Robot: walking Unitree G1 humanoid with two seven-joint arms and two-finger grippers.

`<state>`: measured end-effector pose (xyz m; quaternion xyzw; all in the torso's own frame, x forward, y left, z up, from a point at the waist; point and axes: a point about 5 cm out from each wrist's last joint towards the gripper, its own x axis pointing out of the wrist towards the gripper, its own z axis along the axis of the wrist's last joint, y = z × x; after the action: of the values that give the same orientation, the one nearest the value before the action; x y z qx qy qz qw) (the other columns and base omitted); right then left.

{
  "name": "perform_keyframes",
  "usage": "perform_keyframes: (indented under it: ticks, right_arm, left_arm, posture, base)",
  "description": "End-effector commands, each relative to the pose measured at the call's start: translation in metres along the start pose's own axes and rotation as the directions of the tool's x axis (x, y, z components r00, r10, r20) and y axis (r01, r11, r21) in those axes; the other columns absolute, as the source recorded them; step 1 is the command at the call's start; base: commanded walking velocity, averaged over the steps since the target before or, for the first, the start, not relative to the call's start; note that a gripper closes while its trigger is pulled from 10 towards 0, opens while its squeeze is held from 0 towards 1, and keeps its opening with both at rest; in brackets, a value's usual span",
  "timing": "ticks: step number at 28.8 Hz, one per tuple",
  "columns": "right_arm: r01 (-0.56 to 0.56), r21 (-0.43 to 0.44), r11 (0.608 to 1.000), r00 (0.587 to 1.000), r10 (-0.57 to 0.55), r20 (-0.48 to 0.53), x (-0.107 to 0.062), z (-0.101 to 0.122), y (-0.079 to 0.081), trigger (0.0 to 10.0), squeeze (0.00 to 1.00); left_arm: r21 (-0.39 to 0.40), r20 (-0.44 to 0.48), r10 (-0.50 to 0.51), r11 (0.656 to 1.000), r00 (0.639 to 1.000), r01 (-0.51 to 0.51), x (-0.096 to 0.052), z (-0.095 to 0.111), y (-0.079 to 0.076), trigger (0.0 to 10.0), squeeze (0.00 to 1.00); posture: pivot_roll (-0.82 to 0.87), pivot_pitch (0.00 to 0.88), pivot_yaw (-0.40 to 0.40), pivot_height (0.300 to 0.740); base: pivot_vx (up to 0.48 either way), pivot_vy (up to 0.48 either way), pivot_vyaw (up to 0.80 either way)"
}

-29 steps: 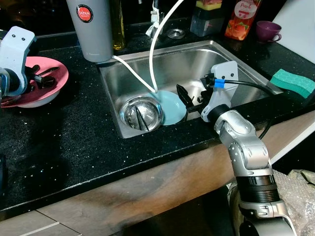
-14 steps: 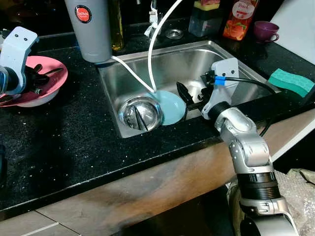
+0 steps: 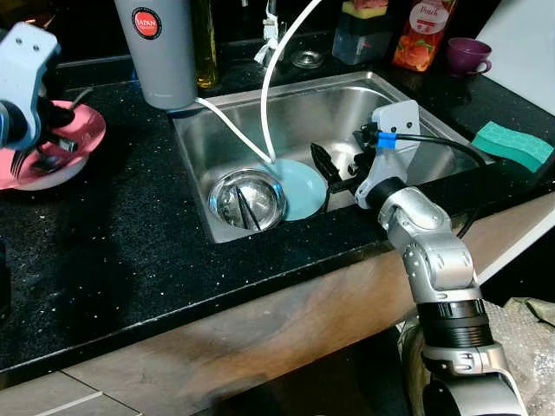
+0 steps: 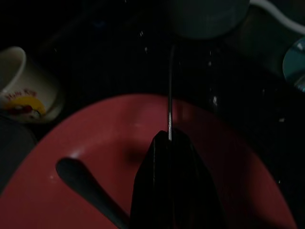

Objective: Kitchen organization

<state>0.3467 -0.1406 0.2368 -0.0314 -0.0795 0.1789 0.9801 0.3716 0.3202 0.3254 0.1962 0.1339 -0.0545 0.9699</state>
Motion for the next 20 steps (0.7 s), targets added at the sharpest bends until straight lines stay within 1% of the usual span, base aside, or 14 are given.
perform_keyframes:
  ticks: [1,2,6,8,9,11,12,13,14,16,17,18,19,20]
  right_arm:
    - [0.007,-0.009,1.000,1.000,-0.007,0.000,0.000,0.000,-0.003,10.0,0.00]
    - [0.007,-0.009,1.000,1.000,-0.007,0.000,0.000,0.000,-0.003,10.0,0.00]
    - [0.012,-0.010,1.000,1.000,-0.012,0.001,0.000,0.000,-0.005,10.0,0.00]
    - [0.014,-0.010,1.000,1.000,-0.014,0.002,0.000,0.000,-0.005,10.0,0.00]
    - [0.014,-0.010,1.000,1.000,-0.014,0.002,0.000,0.000,-0.005,10.0,0.00]
    - [0.017,-0.009,1.000,1.000,-0.017,0.003,0.000,0.001,-0.006,10.0,0.00]
    - [0.017,-0.009,1.000,1.000,-0.017,0.003,0.000,0.001,-0.006,10.0,0.00]
    - [0.020,-0.008,1.000,1.000,-0.020,0.005,0.001,0.001,-0.006,10.0,0.00]
    - [0.020,-0.008,1.000,1.000,-0.020,0.005,0.001,0.001,-0.006,10.0,0.00]
    - [0.031,-0.004,0.999,0.999,-0.031,0.012,0.000,0.002,-0.007,10.0,0.00]
    - [0.031,-0.004,0.999,0.999,-0.031,0.012,0.000,0.002,-0.007,10.0,0.00]
    - [0.039,-0.001,0.999,0.999,-0.039,0.015,-0.001,0.002,-0.008,10.0,0.00]
    - [0.039,-0.001,0.999,0.999,-0.039,0.015,-0.001,0.002,-0.008,10.0,0.00]
    - [0.047,0.001,0.999,0.999,-0.047,0.016,-0.002,0.002,-0.008,10.0,0.00]
  left_arm:
    - [0.004,0.058,0.013,1.000,0.998,-0.013,-0.006,0.016,0.005,0.0,0.00]
    - [0.004,0.058,0.013,1.000,0.998,-0.013,-0.006,0.016,0.005,0.0,0.00]
    - [0.010,0.141,-0.045,0.999,0.989,0.044,-0.009,0.041,-0.003,0.0,0.00]
    - [-0.007,0.201,-0.118,0.992,0.973,0.122,-0.010,0.055,-0.013,0.0,0.00]
    - [-0.007,0.201,-0.118,0.992,0.973,0.122,-0.010,0.055,-0.013,0.0,0.00]
    - [-0.026,0.266,-0.188,0.979,0.946,0.202,-0.011,0.068,-0.024,0.0,0.00]
    - [-0.026,0.266,-0.188,0.979,0.946,0.202,-0.011,0.068,-0.024,0.0,0.00]
    - [-0.036,0.312,-0.223,0.969,0.924,0.246,-0.011,0.076,-0.031,0.0,0.00]
    - [-0.036,0.312,-0.223,0.969,0.924,0.246,-0.011,0.076,-0.031,0.0,0.00]
    - [-0.082,0.463,-0.237,0.948,0.854,0.307,-0.007,0.099,-0.054,0.0,0.00]
    - [-0.082,0.463,-0.237,0.948,0.854,0.307,-0.007,0.099,-0.054,0.0,0.00]
    - [-0.076,0.534,-0.210,0.953,0.819,0.293,-0.003,0.108,-0.069,0.0,0.00]
    - [-0.076,0.534,-0.210,0.953,0.819,0.293,-0.003,0.108,-0.069,0.0,0.00]
    - [-0.063,0.583,-0.174,0.964,0.794,0.258,0.003,0.113,-0.088,0.0,0.00]
  posture:
    - [0.02,0.072,-0.046,0.740]
    - [0.02,0.072,-0.046,0.740]
    - [0.02,0.074,-0.044,0.740]
    - [0.02,0.073,-0.044,0.740]
    - [0.02,0.073,-0.044,0.740]
    - [0.02,0.075,-0.042,0.740]
    - [0.02,0.075,-0.042,0.740]
    - [0.02,0.077,-0.039,0.740]
    - [0.02,0.077,-0.039,0.740]
    - [0.02,0.080,-0.037,0.740]
    - [0.02,0.080,-0.037,0.740]
    - [0.02,0.085,-0.026,0.740]
    - [0.02,0.085,-0.026,0.740]
    - [0.02,0.086,-0.019,0.740]
  base:
    - [0.000,0.000,0.00]
    - [0.000,0.000,0.00]
    - [0.000,0.000,0.00]
    - [0.000,0.000,0.00]
    - [0.000,0.000,0.00]
    - [0.000,0.000,0.00]
    - [0.000,0.000,0.00]
    - [0.000,0.000,0.00]
    - [0.000,0.000,0.00]
    - [0.000,0.000,0.00]
    - [0.000,0.000,0.00]
    - [0.000,0.000,0.00]
    - [0.000,0.000,0.00]
    - [0.000,0.000,0.00]
